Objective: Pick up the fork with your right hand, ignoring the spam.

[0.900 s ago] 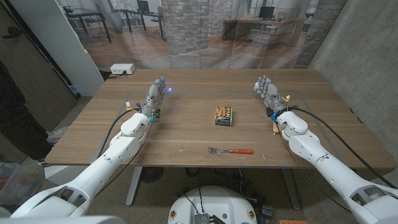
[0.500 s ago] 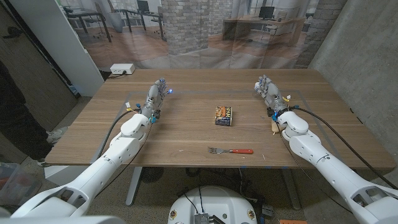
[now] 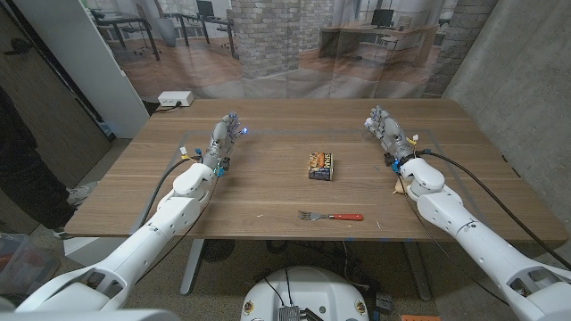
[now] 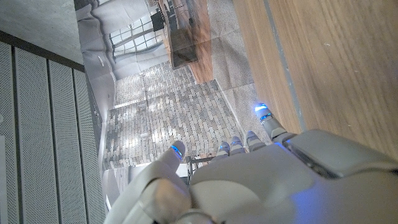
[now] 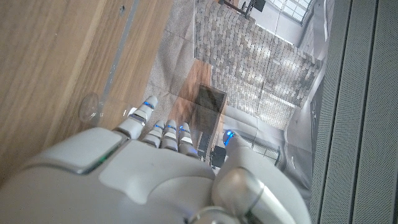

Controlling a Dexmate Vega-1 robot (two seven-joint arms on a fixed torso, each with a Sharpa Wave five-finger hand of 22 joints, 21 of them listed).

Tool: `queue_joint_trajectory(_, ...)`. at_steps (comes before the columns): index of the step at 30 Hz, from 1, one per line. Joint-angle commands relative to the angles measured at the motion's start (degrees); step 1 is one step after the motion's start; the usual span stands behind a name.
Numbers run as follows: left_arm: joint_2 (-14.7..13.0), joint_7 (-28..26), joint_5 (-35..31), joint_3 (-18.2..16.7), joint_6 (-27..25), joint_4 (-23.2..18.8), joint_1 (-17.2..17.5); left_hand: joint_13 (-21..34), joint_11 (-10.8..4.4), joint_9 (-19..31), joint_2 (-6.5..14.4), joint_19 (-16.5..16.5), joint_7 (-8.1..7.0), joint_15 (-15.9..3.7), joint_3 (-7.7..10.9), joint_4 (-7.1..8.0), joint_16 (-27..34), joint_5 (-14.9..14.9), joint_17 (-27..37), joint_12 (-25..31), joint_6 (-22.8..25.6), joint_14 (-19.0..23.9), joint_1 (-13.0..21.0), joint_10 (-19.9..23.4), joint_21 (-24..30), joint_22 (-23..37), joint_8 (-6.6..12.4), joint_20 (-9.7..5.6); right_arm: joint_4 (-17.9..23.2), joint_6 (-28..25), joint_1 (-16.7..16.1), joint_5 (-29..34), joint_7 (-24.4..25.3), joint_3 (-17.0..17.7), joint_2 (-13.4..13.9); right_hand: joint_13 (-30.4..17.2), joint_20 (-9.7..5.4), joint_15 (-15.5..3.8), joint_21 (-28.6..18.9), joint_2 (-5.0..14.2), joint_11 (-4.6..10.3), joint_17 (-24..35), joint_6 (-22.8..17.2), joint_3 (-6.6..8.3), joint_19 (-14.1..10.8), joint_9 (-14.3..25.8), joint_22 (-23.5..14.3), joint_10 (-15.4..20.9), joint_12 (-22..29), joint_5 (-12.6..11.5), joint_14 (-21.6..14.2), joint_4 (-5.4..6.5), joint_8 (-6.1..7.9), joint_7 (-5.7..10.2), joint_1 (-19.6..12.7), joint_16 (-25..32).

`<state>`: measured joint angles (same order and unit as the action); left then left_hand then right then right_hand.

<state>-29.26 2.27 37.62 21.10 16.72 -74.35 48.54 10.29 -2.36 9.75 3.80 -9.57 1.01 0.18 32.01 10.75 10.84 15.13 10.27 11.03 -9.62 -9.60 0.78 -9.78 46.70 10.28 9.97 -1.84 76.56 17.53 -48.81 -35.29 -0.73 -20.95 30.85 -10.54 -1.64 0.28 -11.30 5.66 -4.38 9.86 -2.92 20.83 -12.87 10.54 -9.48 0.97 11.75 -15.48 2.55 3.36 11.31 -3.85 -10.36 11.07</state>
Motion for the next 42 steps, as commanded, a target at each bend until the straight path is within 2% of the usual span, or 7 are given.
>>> queue_joint_trajectory(1,0.08,0.39,0.12,0.12,0.03,0.4,-0.29,0.27,0.22,0.1,6.44,-9.34,0.14,0.16,0.24,-0.04,0.22,0.54,0.12,0.41,-6.93,-4.72,0.04,-5.73,0.01,0.06,0.39,-0.23,1.98,0.3,-1.1,0.86,0.93,0.51,1.27,-0.13,0.02,0.08,-0.49,-0.11,-0.02,0.12,-0.78,0.07,-0.49,0.08,-0.27,0.54,0.15,-0.32,-0.17,-0.68,0.57,-0.4,-0.68,0.13)
queue_joint_trajectory(8,0.1,0.57,0.17,0.16,0.01,0.53,-0.37,0.27,0.27,0.1,6.43,-9.24,0.15,0.17,0.22,-0.05,0.23,0.57,0.12,0.47,-6.79,-4.68,0.05,-5.58,-0.01,0.06,0.44,-0.09,3.98,-0.09,-2.6,1.36,1.81,1.01,2.64,-0.13,0.18,0.26,-0.34,0.74,-0.38,0.14,-1.69,1.13,-0.81,0.07,-0.25,1.65,0.3,-0.31,-0.64,-2.24,0.71,-0.6,-2.69,0.04)
queue_joint_trajectory(12,0.12,0.97,0.21,0.31,-0.09,0.65,-0.58,0.27,0.29,0.1,6.43,-9.2,0.15,0.22,0.2,-0.06,0.25,0.6,0.11,0.49,-6.66,-4.63,0.07,-5.54,-0.05,0.06,0.47,-0.04,5.81,-0.25,-3.76,2.19,2.3,1.36,4.09,-0.17,0.44,0.41,-0.48,1.03,-0.94,0.14,-4.0,2.55,-2.36,0.07,-0.28,4.57,0.86,0.28,-2.47,-5.4,1.05,-1.0,-6.1,0.13)
queue_joint_trajectory(23,0.5,1.56,0.08,0.8,-0.25,1.07,-1.31,0.27,0.3,0.11,6.41,-9.03,0.0,0.27,0.15,-0.08,0.28,0.65,0.11,0.57,-6.44,-4.53,0.09,-5.32,-0.11,0.06,0.52,0.04,9.75,-1.51,-5.6,4.4,4.43,2.15,6.76,-0.19,0.46,0.32,-0.52,1.2,-0.91,0.14,-5.88,3.26,-3.26,0.08,-0.3,6.32,1.1,0.83,-3.68,-7.2,1.3,-1.01,-7.94,0.16)
queue_joint_trajectory(25,0.47,1.87,0.21,0.85,-0.36,1.05,-1.37,0.27,0.34,0.11,6.41,-9.0,-0.01,0.27,0.15,-0.09,0.28,0.66,0.11,0.59,-6.4,-4.52,0.1,-5.26,-0.12,0.06,0.53,0.07,10.25,-1.79,-5.76,4.88,4.73,2.16,7.13,-0.21,0.64,-0.06,-0.83,1.18,-0.8,0.09,-7.79,3.74,-4.86,0.11,-0.33,8.22,1.38,1.44,-5.2,-8.74,1.57,-0.95,-9.41,0.26)
queue_joint_trajectory(29,0.25,2.03,0.15,0.9,-0.44,0.67,-1.27,0.27,0.47,0.12,6.35,-8.84,0.14,0.3,0.12,-0.13,0.32,0.69,0.09,0.66,-6.03,-4.37,0.14,-5.05,-0.15,0.05,0.63,0.2,11.27,-2.23,-6.05,6.08,5.35,2.07,7.83,-0.23,0.82,-0.46,-1.1,1.12,-0.88,0.05,-9.91,4.01,-6.51,0.16,-0.37,10.18,1.6,2.09,-7.41,-10.03,1.85,-0.65,-10.59,0.52)
queue_joint_trajectory(42,-0.28,1.63,0.23,0.65,-0.81,0.05,-0.68,0.28,0.6,0.13,6.28,-8.52,0.18,0.51,0.08,-0.21,0.37,0.76,0.07,0.81,-5.39,-4.1,0.22,-4.55,-0.22,0.03,0.76,0.42,15.04,-2.07,-7.77,13.5,10.79,2.24,9.66,-0.23,1.62,0.33,-1.19,1.18,-1.36,0.05,-12.36,4.56,-7.99,0.18,-0.41,12.41,1.7,2.73,-9.53,-11.37,2.11,-0.99,-12.03,0.52)
